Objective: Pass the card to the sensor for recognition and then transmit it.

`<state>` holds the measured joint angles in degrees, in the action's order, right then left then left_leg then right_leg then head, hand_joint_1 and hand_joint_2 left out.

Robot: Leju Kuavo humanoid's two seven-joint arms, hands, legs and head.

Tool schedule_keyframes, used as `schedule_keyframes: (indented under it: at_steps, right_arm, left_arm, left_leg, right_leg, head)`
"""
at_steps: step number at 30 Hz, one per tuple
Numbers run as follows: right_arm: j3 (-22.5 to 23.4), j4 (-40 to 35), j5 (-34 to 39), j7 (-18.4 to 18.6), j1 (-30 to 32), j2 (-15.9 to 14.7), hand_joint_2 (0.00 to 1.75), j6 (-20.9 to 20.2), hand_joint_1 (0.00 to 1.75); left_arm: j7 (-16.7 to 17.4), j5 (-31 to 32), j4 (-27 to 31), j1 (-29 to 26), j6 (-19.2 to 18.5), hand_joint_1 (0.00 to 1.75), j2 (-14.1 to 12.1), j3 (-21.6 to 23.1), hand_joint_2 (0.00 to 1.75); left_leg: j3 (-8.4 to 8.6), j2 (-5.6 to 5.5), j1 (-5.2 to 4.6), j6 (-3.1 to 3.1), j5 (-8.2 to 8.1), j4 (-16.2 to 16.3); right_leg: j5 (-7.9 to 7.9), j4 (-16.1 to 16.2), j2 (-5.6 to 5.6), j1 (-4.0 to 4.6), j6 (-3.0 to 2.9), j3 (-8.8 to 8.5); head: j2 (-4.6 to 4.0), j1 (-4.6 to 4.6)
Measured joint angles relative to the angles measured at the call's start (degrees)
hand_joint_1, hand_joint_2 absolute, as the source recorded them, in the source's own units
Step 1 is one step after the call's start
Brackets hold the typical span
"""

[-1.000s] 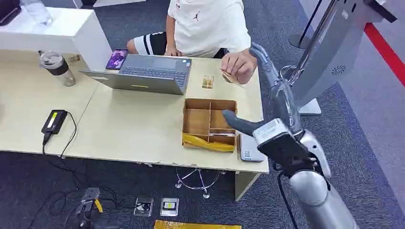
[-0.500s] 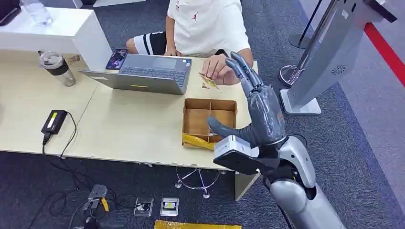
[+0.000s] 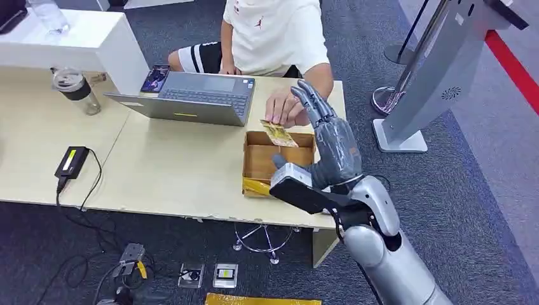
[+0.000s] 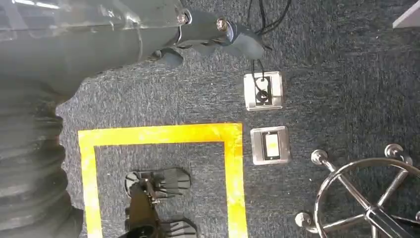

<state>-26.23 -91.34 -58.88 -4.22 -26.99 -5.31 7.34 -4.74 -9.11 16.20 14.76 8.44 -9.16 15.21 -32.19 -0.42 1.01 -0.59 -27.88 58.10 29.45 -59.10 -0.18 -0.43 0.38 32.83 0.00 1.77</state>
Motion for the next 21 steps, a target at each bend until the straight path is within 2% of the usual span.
schedule_keyframes:
  at_steps: [8,9,10,11,21]
  right_arm:
    - [-0.31,4.48,0.55,-0.46,-1.19,0.68,1.75,0.04,0.0]
    - [-0.35,4.98,0.52,-0.54,-1.34,0.83,1.75,0.07,0.17]
    - [-0.42,5.44,0.46,-0.65,-1.55,0.85,1.75,0.13,0.17]
    - [-0.46,5.9,0.41,-0.76,-1.73,0.9,1.75,0.26,1.71]
    - [-0.57,9.09,1.01,-1.81,-1.99,1.73,1.75,2.06,1.75]
  left_arm:
    - [0.26,0.39,0.11,0.02,0.24,0.0,0.0,0.0,1.75]
    - [0.37,0.53,0.11,0.02,0.39,0.0,0.0,0.0,1.75]
    - [0.48,0.57,0.13,0.02,0.59,0.0,0.02,0.0,1.75]
    - [0.59,0.63,0.13,0.02,0.7,0.0,0.04,0.0,1.75]
    - [0.61,0.94,0.13,0.03,0.94,0.0,0.11,0.0,1.75]
  left_leg:
    - [0.0,0.0,0.0,0.0,0.0,0.0]
    - [0.0,0.0,0.0,0.0,0.0,0.0]
    - [0.0,0.0,0.0,0.0,0.0,0.0]
    - [0.0,0.0,0.0,0.0,0.0,0.0]
    - [0.01,0.0,0.0,0.0,0.0,0.0]
  right_leg:
    - [0.0,0.0,0.0,0.0,0.0,0.0]
    - [0.0,0.0,0.01,0.0,0.0,0.0]
    - [0.0,0.0,0.01,0.0,0.0,0.0]
    - [0.0,0.0,0.01,0.0,0.0,0.0]
    - [0.0,0.0,0.0,0.0,0.0,0.0]
  head:
    - [0.0,0.02]
    - [0.0,0.0]
    - [0.0,0.02]
    - [0.0,0.04]
    - [0.0,0.02]
